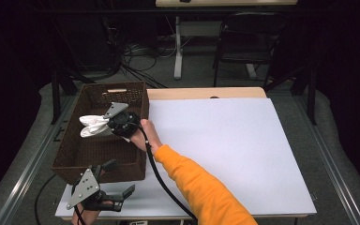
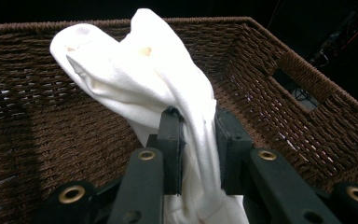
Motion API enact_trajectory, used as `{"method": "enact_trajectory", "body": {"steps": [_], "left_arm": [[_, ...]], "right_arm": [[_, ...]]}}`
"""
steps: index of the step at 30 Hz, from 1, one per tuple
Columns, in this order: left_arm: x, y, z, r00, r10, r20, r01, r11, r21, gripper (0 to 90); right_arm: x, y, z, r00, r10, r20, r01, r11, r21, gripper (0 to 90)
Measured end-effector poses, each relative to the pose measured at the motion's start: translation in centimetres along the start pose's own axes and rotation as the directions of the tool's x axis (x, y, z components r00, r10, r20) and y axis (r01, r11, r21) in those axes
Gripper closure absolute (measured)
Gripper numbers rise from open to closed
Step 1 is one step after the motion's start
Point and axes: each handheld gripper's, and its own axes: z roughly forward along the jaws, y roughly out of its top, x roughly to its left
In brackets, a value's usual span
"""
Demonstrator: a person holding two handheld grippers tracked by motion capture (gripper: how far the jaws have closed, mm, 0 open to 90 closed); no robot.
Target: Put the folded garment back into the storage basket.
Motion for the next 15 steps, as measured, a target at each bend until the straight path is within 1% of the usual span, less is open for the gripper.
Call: {"method": "enact_trajectory", "body": {"steps": [15], "left_arm": [[-0.01,0.01,-0.01,1.0000,-0.001,0.000,0.001,1.0000,0.000,1.3]], "right_arm": [[-0.11,-0.24,0.26,0.9999,0.012,-0.006,-0.012,1.000,0.018,73.6]]}}
